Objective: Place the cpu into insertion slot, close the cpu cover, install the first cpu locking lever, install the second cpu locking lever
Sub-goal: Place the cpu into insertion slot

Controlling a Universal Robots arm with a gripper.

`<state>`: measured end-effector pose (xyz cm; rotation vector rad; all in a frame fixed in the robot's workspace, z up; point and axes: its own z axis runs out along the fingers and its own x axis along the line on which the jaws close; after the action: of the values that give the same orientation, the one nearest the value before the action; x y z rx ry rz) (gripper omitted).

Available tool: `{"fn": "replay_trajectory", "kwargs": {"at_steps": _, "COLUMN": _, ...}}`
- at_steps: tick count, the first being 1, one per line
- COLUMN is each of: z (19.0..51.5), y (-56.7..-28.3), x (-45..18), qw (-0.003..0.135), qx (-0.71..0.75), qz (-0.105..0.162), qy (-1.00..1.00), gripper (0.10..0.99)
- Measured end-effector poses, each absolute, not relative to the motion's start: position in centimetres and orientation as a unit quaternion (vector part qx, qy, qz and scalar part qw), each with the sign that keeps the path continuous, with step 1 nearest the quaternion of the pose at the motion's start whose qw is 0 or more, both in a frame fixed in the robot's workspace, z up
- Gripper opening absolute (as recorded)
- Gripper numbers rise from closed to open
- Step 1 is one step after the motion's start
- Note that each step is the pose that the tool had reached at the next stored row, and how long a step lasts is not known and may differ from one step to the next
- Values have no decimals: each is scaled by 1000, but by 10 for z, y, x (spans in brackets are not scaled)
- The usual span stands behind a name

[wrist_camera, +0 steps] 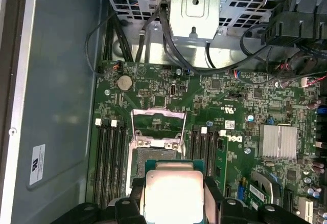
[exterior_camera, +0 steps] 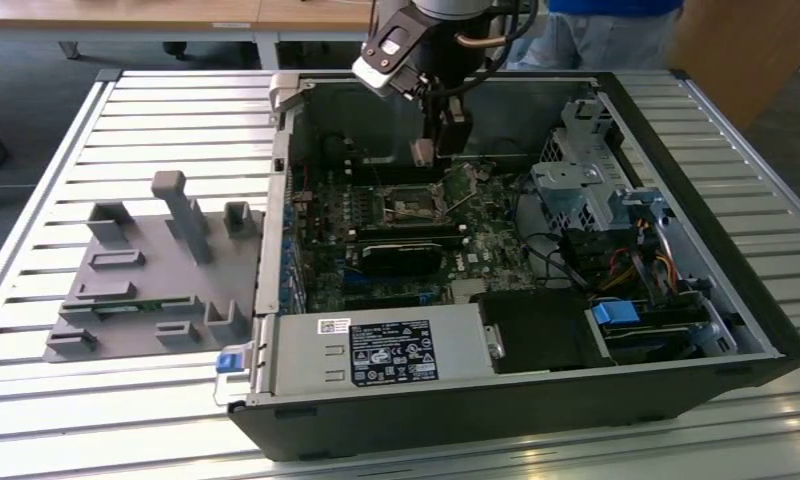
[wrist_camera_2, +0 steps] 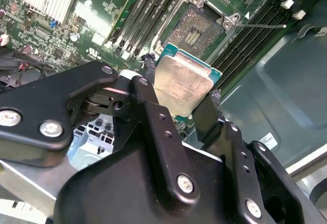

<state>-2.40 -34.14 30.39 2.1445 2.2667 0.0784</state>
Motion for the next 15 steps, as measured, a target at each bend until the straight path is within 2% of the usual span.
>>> {"fn": "replay_trajectory", "kwargs": {"at_steps": 15, "z": 288, "y": -340, "x": -26, "qw": 11, "qx": 691, "qz": 25, "qy": 722, "gripper": 541}}
